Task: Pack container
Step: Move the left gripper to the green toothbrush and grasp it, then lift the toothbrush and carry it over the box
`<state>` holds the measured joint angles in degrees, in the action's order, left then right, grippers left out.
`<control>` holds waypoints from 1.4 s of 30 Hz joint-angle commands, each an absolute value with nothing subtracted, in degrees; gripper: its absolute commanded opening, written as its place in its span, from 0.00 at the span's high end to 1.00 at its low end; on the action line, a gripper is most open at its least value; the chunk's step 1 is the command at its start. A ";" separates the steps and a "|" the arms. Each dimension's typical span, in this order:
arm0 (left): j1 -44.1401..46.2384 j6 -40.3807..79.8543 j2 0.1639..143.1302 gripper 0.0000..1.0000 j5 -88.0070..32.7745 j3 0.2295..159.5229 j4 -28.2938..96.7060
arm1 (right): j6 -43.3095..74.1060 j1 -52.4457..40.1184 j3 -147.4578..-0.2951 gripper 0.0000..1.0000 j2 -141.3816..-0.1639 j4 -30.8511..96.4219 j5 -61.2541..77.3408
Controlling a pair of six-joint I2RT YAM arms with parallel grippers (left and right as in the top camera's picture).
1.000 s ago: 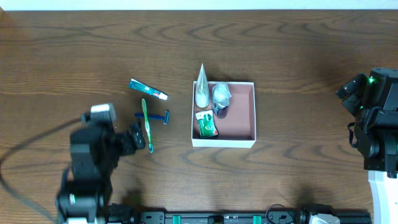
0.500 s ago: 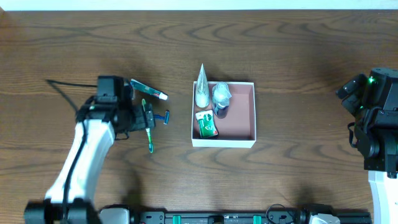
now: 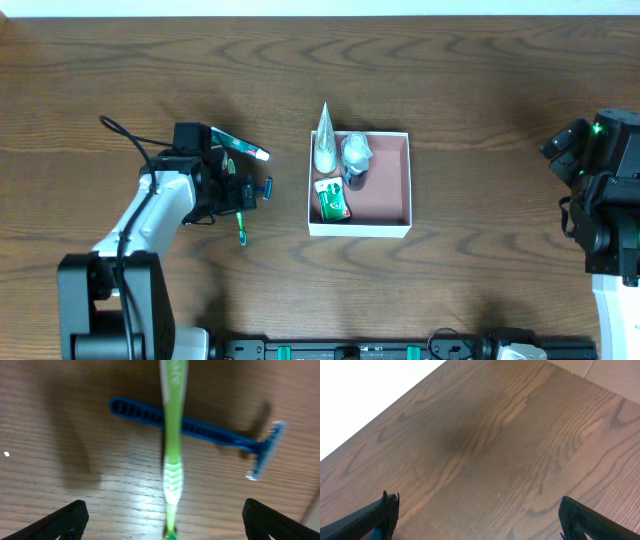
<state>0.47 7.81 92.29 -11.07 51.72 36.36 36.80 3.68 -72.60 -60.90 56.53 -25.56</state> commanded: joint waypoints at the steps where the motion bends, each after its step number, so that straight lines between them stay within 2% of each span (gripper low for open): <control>1: 0.34 8.21 94.35 0.05 -7.81 50.83 36.03 | 36.12 4.16 -73.06 0.01 -60.82 56.64 -26.74; 4: 0.34 8.23 95.72 0.18 -7.86 50.83 34.57 | 36.12 4.16 -73.06 0.01 -60.82 56.64 -26.74; 14: 0.34 8.21 100.75 0.47 -7.86 50.83 30.87 | 36.12 4.16 -73.06 0.01 -60.82 56.64 -26.74; 23: 0.34 8.23 102.96 0.93 -7.90 50.83 30.46 | 36.12 4.16 -73.06 0.01 -60.82 56.64 -26.74; 33: 0.34 8.27 100.29 0.94 -8.54 52.69 35.68 | 36.12 4.16 -73.06 0.01 -60.82 56.66 -26.74; 42: 0.91 8.23 85.30 0.94 -9.91 61.56 49.56 | 36.12 4.16 -73.06 0.01 -60.82 56.64 -26.74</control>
